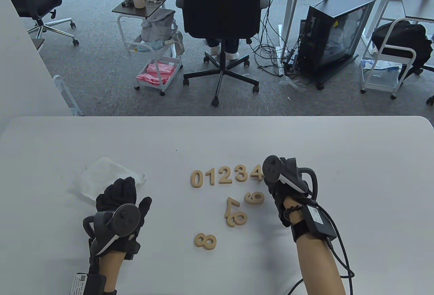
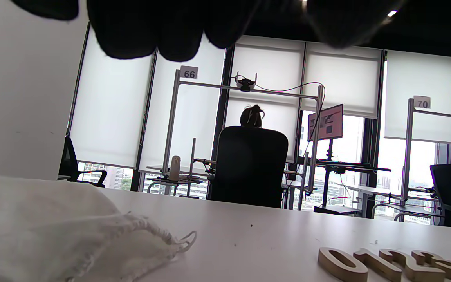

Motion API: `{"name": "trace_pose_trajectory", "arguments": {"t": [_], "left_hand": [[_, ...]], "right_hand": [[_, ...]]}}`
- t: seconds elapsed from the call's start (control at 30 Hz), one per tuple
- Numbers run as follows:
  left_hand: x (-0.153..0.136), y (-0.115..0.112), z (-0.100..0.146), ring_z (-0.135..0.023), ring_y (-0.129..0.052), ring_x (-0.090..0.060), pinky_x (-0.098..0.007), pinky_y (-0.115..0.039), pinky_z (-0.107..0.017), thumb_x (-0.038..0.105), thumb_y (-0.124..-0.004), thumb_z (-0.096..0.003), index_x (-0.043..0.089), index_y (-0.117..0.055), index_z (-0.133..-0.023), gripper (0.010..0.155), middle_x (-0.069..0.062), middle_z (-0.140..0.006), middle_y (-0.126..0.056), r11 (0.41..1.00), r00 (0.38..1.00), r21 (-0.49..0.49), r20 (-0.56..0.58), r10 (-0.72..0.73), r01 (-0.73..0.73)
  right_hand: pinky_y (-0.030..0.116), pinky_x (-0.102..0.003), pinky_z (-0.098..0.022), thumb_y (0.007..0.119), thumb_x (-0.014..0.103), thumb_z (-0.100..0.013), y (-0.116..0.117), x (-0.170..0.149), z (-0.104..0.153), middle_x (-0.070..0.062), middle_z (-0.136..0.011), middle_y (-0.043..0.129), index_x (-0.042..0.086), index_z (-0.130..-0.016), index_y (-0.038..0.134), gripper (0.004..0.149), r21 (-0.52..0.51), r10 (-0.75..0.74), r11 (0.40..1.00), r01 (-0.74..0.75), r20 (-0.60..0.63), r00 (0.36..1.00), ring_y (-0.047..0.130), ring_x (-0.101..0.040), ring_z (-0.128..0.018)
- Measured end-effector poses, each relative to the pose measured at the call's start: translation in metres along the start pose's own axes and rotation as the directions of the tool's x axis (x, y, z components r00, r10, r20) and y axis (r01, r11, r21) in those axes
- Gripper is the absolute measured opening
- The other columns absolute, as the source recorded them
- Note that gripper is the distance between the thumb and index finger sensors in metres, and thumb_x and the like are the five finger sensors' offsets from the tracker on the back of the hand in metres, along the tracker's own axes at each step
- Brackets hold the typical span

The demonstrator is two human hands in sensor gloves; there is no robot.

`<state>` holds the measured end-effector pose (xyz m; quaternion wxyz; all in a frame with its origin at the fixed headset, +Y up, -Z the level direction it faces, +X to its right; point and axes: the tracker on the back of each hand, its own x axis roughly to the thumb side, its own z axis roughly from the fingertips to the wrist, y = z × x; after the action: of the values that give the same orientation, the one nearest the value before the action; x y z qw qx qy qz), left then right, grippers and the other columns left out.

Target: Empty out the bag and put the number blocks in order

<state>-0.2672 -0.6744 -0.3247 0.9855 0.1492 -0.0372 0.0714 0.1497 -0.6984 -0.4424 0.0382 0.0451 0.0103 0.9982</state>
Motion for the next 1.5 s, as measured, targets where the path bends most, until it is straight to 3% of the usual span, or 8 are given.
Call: {"name": "trace_pose_trajectory", "arguments": {"t": [0.2, 0.4, 0.57, 0.93, 1.17, 1.5], "left_hand": [[0.003, -0.003, 0.000, -0.095, -0.069, -0.062, -0.080, -0.053, -0.064, 0.052, -0.066, -0.0538, 0.001, -0.053, -0.110, 0.077, -0.034, -0.108, -0.057, 1.000, 1.000, -0.005, 0.013, 0.000, 0.000], [0.006, -0.005, 0.001, -0.094, -0.069, -0.062, -0.080, -0.053, -0.064, 0.052, -0.066, -0.0538, 0.001, -0.053, -0.110, 0.077, -0.034, -0.108, -0.057, 1.000, 1.000, -0.013, 0.025, -0.010, 0.011], [0.006, -0.005, 0.000, -0.094, -0.069, -0.062, -0.080, -0.052, -0.064, 0.052, -0.066, -0.0538, 0.000, -0.053, -0.110, 0.078, -0.034, -0.108, -0.057, 1.000, 1.000, -0.008, 0.029, -0.008, 0.008], [0.005, -0.004, 0.001, -0.095, -0.068, -0.062, -0.080, -0.052, -0.064, 0.052, -0.066, -0.0538, 0.001, -0.053, -0.110, 0.077, -0.034, -0.108, -0.057, 1.000, 1.000, -0.009, 0.016, -0.019, 0.019], [0.003, -0.003, 0.001, -0.095, -0.068, -0.062, -0.080, -0.052, -0.064, 0.052, -0.066, -0.0538, 0.001, -0.053, -0.110, 0.077, -0.034, -0.108, -0.057, 1.000, 1.000, -0.011, 0.007, -0.017, 0.017], [0.003, -0.003, 0.000, -0.095, -0.068, -0.062, -0.080, -0.052, -0.064, 0.052, -0.066, -0.0538, 0.001, -0.053, -0.110, 0.078, -0.034, -0.108, -0.057, 1.000, 1.000, -0.015, 0.008, -0.015, 0.015]], "right_hand": [[0.069, -0.065, -0.068, 0.078, 0.034, -0.052, -0.003, 0.008, 0.028, -0.025, -0.109, 0.059, 0.014, -0.105, 0.063, 0.059, -0.047, -0.048, 0.998, 0.051, 0.067, 0.997, 0.072, -0.054, -0.093], [0.070, -0.064, -0.068, 0.079, 0.034, -0.051, 0.018, 0.023, 0.040, -0.024, -0.108, 0.061, 0.014, -0.105, 0.063, 0.060, -0.082, -0.058, 0.994, 0.068, 0.118, 0.991, 0.074, -0.053, -0.092], [0.067, -0.065, -0.069, 0.080, 0.033, -0.051, 0.043, 0.034, 0.038, -0.022, -0.112, 0.056, 0.015, -0.107, 0.060, 0.062, -0.029, -0.024, 0.999, 0.028, 0.149, 0.989, 0.070, -0.055, -0.094], [0.059, -0.069, -0.071, 0.078, 0.030, -0.052, 0.070, 0.031, 0.022, -0.019, -0.116, 0.044, 0.020, -0.110, 0.050, 0.065, 0.144, -0.011, 0.990, -0.010, 0.143, 0.990, 0.058, -0.059, -0.099], [0.061, -0.069, -0.070, 0.079, 0.029, -0.052, 0.079, 0.028, 0.018, -0.017, -0.114, 0.050, 0.020, -0.108, 0.055, 0.061, 0.178, 0.002, 0.984, -0.026, 0.135, 0.991, 0.063, -0.057, -0.097], [0.068, -0.065, -0.068, 0.083, 0.029, -0.049, 0.080, 0.033, 0.020, -0.016, -0.108, 0.065, 0.019, -0.105, 0.061, 0.060, 0.098, 0.066, 0.992, -0.080, 0.141, 0.988, 0.074, -0.051, -0.093]]}}
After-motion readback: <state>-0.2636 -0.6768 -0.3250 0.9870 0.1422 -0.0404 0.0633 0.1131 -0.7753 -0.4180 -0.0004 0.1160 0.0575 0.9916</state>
